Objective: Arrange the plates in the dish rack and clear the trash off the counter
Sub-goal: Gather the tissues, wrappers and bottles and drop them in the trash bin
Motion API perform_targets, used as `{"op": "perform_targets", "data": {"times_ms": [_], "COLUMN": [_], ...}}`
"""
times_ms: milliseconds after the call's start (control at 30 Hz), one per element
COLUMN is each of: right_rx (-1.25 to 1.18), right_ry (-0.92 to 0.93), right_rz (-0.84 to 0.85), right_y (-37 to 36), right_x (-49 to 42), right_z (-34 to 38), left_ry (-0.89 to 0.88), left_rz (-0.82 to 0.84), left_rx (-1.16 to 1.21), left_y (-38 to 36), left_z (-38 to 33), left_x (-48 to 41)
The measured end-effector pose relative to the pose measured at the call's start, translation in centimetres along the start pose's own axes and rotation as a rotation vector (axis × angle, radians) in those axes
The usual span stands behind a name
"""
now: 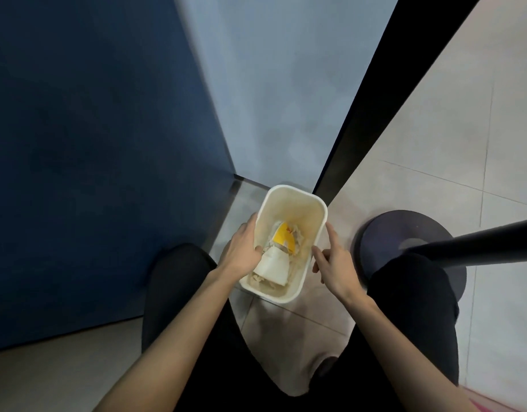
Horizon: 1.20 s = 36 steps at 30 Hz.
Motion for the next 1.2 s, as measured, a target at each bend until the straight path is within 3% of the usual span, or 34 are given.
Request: {"op": "perform_targets", "data": {"times_ms": [100,267,367,500,633,833,967,1200], "right_rx": [0.037,0.067,0.065,0.088,0.102,0.309,0.330,0.242], "right_ry": [0.020,0.117,0.252,0.274,0.222,0.000,0.021,0.239], "right_rz": [-0.045,-0.294,-0.313,-0.171,0.155,0.593,0.580,0.543], "right_y": [0.1,3.5,4.3,2.2,1.1,8.5,16.6,25.2], "right_x": [0.0,-1.6,-0.5,1.8,5.5,14.9,22.6,31.0], "right_z": [0.6,3.5,5.2,6.2,7.5,11.7,18.4,29.7], "left_ry": [-0.058,-0.284,-0.320,-0.112,0.115,0.249,0.377,0.382], "left_rz": [-0.070,-0.310,-0.279,-0.178,-0.028,0.150,0.303,0.146], "left_rx": [0.039,0.176,0.282,0.340,0.380,0.245,0.083,0.158], "left_y": [0.0,2.8,2.5,1.0,0.8,7.8,13.0,19.6], "left_z": [0.0,-3.1,-3.5,-2.5,-3.1,-11.4,-16.4,-23.5], "left_x": [0.9,1.1,1.9,4.0,8.2,19.8,28.9,39.7]}}
Point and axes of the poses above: each hand's wrist, its own x-axis away from the middle knuckle, its own y-axis out of the back of the hand, z = x × y, the point moved 7 cm from there along -x, towards the middle knuckle, and after that the axes turned 14 degrees about x, right-handed, at the moved point
